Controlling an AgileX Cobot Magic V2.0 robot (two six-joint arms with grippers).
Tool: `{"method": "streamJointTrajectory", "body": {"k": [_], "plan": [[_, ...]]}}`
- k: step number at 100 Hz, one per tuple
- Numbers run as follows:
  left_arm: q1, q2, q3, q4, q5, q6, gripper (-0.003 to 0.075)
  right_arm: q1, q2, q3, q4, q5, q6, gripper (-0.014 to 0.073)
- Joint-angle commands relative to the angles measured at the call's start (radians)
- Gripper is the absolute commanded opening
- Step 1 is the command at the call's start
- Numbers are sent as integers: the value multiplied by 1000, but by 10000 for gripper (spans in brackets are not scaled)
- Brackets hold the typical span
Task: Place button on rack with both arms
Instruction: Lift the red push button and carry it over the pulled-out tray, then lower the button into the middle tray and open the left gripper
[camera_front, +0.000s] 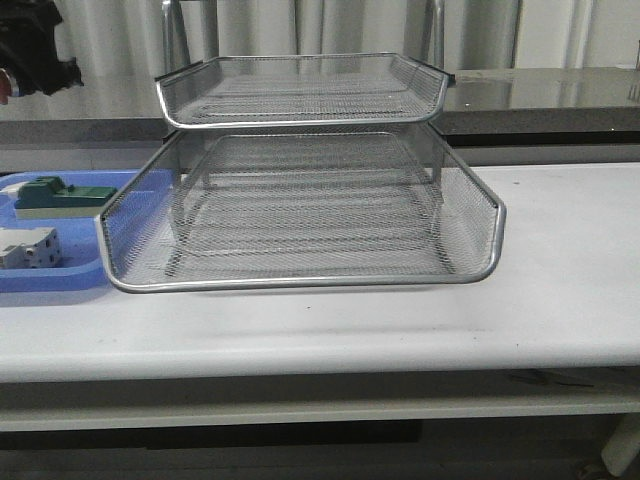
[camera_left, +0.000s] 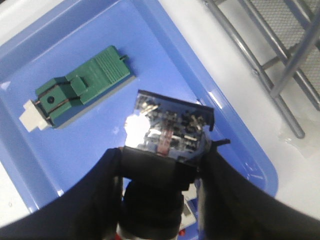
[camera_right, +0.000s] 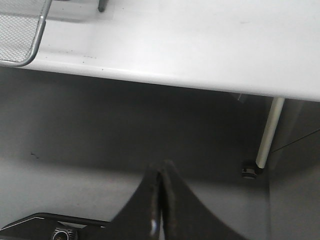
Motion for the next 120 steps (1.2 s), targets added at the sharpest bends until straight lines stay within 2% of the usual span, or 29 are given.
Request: {"method": "streamJointTrajectory", "body": {"k": [1, 25, 48, 77, 93, 120], "plan": [[2, -152, 61, -30, 15, -20, -13, -2, 4, -33, -13, -52, -1, -67], [-4, -350, 297, -99, 15, -20, -13, -2, 4, -33, -13, -52, -1, -67], [-63, -450, 388, -178, 15, -11, -13, -2, 4, -33, -13, -52, -1, -67], [-303, -455, 435, -184, 9, -9, -13, -2, 4, -33, -13, -52, -1, -67], [-435, -446, 464, -180, -73, 8, -13, -2, 4, -33, -13, -52, -1, -67], [-552, -342, 465, -174, -175, 12, -13, -2, 4, -33, -13, -52, -1, -67]]}}
